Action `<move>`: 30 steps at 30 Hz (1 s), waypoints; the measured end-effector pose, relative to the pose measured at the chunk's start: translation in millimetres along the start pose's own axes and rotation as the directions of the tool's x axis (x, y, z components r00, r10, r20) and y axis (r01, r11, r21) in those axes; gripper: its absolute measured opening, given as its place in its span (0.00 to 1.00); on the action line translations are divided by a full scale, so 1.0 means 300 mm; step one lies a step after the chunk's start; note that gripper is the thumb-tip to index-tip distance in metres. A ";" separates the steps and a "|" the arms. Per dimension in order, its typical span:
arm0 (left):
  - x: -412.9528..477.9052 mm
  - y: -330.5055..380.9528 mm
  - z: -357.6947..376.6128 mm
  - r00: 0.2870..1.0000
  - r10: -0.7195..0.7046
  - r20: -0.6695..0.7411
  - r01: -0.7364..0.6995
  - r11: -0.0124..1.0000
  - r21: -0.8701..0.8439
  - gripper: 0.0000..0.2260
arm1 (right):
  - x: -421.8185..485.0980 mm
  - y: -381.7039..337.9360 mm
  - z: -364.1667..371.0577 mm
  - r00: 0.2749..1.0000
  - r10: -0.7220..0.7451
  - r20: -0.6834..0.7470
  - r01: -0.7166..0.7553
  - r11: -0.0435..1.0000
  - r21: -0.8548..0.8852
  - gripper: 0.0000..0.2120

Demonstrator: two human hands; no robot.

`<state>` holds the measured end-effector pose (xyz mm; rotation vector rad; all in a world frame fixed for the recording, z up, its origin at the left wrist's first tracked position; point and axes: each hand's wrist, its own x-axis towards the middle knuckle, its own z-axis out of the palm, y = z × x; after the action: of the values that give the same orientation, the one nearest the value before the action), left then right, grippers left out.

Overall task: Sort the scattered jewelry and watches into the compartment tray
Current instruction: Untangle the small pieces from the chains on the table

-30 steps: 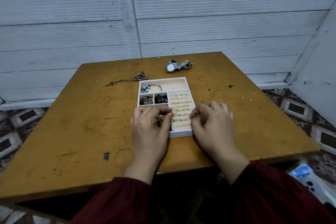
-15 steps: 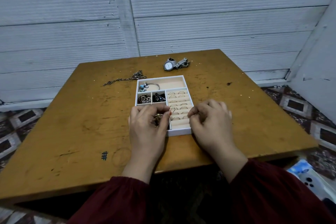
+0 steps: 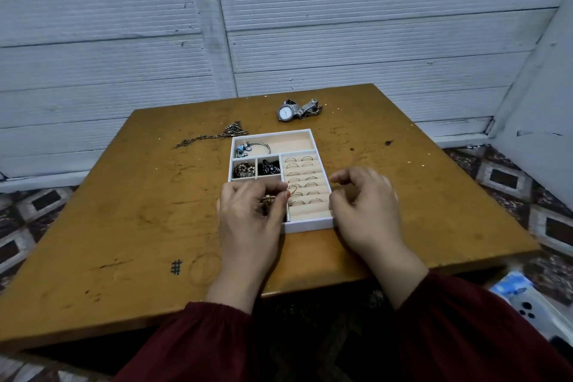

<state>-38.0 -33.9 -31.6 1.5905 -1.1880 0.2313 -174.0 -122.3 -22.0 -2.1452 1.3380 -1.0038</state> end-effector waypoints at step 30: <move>0.003 0.025 -0.009 0.981 -0.016 0.194 -0.028 0.974 0.226 0.03 | -0.005 0.093 -0.067 0.931 0.114 0.347 0.081 0.861 -0.501 0.27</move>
<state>-42.2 -31.5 -25.2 1.8431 -1.3555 0.2261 -206.2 -133.1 -28.0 -2.5252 1.5429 -0.2087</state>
